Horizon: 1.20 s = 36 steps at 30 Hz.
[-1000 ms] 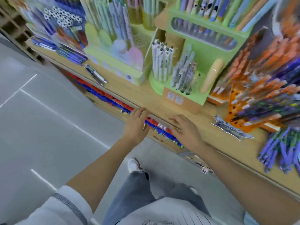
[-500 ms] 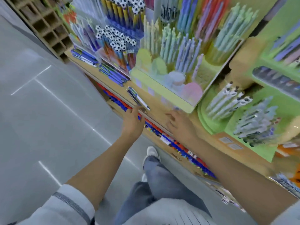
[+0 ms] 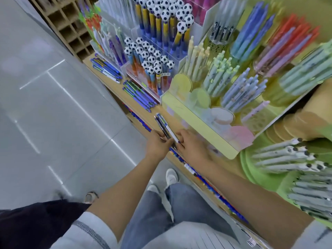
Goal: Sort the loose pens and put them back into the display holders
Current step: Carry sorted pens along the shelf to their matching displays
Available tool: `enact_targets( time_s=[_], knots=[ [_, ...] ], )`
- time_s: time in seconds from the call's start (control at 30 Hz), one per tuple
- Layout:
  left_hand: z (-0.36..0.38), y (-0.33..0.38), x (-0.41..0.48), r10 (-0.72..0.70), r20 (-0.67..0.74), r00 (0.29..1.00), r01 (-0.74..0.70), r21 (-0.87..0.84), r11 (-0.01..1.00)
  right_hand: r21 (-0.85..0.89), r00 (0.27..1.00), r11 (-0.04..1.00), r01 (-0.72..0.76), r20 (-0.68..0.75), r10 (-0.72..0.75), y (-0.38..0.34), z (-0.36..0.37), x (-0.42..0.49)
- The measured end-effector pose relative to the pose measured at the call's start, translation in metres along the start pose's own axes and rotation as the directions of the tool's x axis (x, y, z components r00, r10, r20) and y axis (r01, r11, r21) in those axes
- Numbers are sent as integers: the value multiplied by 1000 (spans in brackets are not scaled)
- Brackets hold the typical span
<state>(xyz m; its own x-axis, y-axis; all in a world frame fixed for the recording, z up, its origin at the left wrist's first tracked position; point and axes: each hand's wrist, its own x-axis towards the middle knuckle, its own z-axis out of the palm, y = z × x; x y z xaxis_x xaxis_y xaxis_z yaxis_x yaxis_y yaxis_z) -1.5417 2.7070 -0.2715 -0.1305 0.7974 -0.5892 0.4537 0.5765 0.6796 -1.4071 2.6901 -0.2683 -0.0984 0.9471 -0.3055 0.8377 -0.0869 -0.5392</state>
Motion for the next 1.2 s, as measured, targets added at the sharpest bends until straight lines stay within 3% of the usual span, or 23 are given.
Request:
enact_targets(
  time_s=[0.17,0.3,0.43,0.63,0.8,0.87,1.07,1.2],
  knots=[
    [-13,-4,9,-7,91,996,7,2,1000,2,997,997,-80,-5,80,-7,3,5],
    [-29,-13,8,74,180,981,-79,26,996,18,983,983,-185,5,185,-10,8,-4],
    [-44,-21,-5,106,260,960,-105,-18,994,188,951,940,-285,-70,302,-18,15,-33],
    [-41,-29,-39,138,376,916,-153,11,988,528,878,798,-289,-185,440,-23,30,-98],
    [5,-39,-81,202,548,812,-285,70,956,768,792,603,-216,-223,568,0,40,-185],
    [34,-47,-101,244,621,745,-406,132,904,812,736,555,-184,-261,625,14,44,-226],
    [143,-71,-202,271,801,534,-619,152,770,918,472,366,-151,-258,843,66,57,-371],
    [222,-96,-292,230,882,412,-670,122,732,944,354,302,-132,-240,904,111,69,-483]
  ],
)
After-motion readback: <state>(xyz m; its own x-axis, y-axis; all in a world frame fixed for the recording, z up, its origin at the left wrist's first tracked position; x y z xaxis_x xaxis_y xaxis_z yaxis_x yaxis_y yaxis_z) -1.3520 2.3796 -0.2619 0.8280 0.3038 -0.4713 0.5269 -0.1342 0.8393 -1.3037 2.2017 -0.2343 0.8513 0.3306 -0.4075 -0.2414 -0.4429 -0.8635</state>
